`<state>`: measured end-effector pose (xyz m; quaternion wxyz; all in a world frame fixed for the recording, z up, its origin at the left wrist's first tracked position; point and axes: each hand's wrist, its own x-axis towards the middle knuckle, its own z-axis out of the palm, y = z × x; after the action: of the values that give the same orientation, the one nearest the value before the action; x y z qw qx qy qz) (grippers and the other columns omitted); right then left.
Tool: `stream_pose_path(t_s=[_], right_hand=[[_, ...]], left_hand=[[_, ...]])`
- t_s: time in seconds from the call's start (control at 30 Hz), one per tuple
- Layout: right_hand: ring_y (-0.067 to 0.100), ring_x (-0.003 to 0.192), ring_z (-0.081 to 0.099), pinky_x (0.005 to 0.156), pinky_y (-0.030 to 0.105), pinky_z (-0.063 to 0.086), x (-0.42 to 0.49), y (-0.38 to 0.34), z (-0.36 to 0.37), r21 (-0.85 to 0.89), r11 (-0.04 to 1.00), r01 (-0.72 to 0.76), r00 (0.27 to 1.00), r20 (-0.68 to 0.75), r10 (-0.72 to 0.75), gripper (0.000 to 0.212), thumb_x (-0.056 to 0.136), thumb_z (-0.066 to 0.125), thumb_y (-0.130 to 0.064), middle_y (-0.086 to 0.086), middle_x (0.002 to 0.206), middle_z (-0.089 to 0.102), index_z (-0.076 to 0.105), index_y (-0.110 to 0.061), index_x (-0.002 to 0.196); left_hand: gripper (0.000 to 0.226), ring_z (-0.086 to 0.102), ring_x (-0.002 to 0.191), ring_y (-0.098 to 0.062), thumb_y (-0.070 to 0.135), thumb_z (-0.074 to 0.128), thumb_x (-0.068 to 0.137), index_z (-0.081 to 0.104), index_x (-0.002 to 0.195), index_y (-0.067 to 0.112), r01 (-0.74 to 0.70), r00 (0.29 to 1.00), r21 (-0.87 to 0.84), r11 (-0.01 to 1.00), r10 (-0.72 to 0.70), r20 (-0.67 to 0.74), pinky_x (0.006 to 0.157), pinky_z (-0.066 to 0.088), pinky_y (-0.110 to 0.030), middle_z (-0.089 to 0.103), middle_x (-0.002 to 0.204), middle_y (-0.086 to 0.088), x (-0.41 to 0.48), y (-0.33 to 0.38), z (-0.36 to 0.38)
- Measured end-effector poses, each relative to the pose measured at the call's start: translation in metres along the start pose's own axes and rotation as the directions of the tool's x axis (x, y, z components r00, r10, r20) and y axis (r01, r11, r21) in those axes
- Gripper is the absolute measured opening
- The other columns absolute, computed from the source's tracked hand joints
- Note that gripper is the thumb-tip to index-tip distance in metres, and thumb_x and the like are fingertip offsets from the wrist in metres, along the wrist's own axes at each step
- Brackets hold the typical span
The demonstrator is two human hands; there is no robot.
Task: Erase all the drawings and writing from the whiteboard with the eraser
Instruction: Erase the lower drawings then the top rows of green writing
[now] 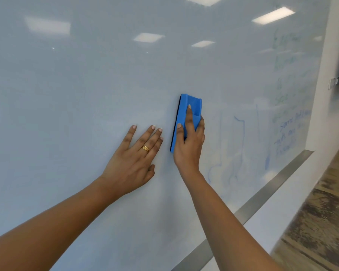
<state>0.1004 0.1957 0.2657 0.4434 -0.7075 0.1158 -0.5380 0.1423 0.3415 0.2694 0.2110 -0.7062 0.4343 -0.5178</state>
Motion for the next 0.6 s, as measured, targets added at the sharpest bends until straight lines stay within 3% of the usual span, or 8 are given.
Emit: stream_pose_path(t_s=[0.17,0.33,0.6], right_hand=[[0.022,0.137,0.019,0.107,0.034,0.027,0.032,0.012,-0.011,0.058,0.997,-0.056,0.998,-0.024,0.058,0.049,0.100,0.036,-0.030,0.001,0.155,0.009,0.015,-0.043,0.143],[0.027,0.132,0.030,0.098,0.030,0.032,0.069,0.045,-0.023,0.163,0.964,-0.212,0.967,-0.105,0.230,0.049,0.100,0.037,-0.030,0.007,0.151,0.018,0.019,-0.042,0.144],[0.030,0.117,0.049,0.099,0.043,0.042,0.050,0.127,-0.036,0.348,0.764,-0.544,0.780,-0.127,0.613,0.046,0.098,0.042,-0.029,0.011,0.140,0.033,0.032,-0.038,0.142]], left_hand=[[0.063,0.022,0.139,-0.029,0.034,0.034,0.086,0.039,0.139,0.002,-0.013,1.000,0.012,1.000,0.013,-0.002,0.113,0.008,-0.054,0.033,0.148,-0.017,0.021,0.006,0.005],[0.062,0.031,0.138,-0.029,0.034,0.029,0.086,0.044,0.137,0.003,-0.038,0.999,0.039,0.999,0.038,0.007,0.112,0.013,-0.054,0.036,0.148,-0.015,0.056,0.026,0.016],[0.062,0.022,0.141,-0.029,0.035,0.025,0.091,0.033,0.143,0.003,-0.039,0.999,0.113,0.993,0.036,0.029,0.114,0.013,-0.054,0.025,0.152,-0.016,0.078,0.044,0.028]])
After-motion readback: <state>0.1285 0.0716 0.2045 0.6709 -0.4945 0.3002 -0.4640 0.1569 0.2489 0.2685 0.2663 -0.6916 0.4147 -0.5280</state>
